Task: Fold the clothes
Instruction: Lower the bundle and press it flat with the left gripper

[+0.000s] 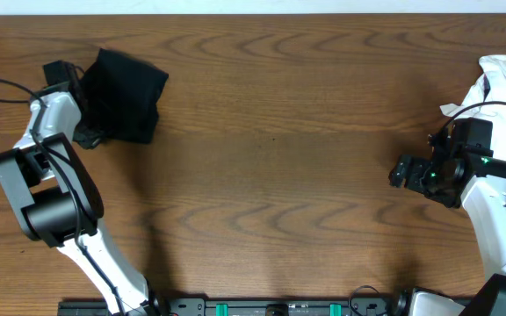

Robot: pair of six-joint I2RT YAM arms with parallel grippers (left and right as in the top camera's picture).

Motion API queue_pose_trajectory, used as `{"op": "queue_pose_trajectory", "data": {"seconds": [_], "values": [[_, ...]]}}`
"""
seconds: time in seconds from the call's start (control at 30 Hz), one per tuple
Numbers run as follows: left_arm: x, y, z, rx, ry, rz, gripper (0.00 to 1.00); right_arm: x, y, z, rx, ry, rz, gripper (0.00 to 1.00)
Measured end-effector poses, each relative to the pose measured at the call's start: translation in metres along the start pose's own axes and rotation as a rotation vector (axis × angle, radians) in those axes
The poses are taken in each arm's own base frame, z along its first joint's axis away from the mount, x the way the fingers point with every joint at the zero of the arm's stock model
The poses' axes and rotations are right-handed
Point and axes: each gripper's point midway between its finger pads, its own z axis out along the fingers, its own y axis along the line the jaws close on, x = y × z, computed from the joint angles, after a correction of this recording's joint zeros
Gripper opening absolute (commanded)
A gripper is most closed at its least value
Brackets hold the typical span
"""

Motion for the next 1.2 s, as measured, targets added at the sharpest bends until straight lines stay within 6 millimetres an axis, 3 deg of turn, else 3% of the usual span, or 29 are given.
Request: {"op": "queue_pose_trajectory", "data": {"seconds": [0.33,0.47,0.63,0.7,0.83,1.03,1.2], "values": [[0.015,-0.009,-0.008,-0.003,0.036,0.028,0.07,0.000,0.000,0.000,0.000,0.000,0.000,0.99],[0.007,-0.018,-0.042,0.037,-0.024,0.033,0.08,0.000,0.000,0.000,0.000,0.000,0.000,0.99],[-0.010,-0.036,-0.107,0.125,-0.165,0.050,0.08,0.000,0.000,0.000,0.000,0.000,0.000,0.99],[-0.012,-0.043,-0.119,0.157,-0.185,0.059,0.08,0.000,0.000,0.000,0.000,0.000,0.000,0.99],[-0.005,-0.056,-0.111,0.181,-0.155,0.083,0.08,0.000,0.000,0.000,0.000,0.000,0.000,0.99],[0.013,-0.069,-0.075,0.166,-0.070,0.118,0.08,0.000,0.000,0.000,0.000,0.000,0.000,0.99],[0.029,-0.066,-0.044,0.132,0.017,0.121,0.06,0.000,0.000,0.000,0.000,0.000,0.000,0.99]]}}
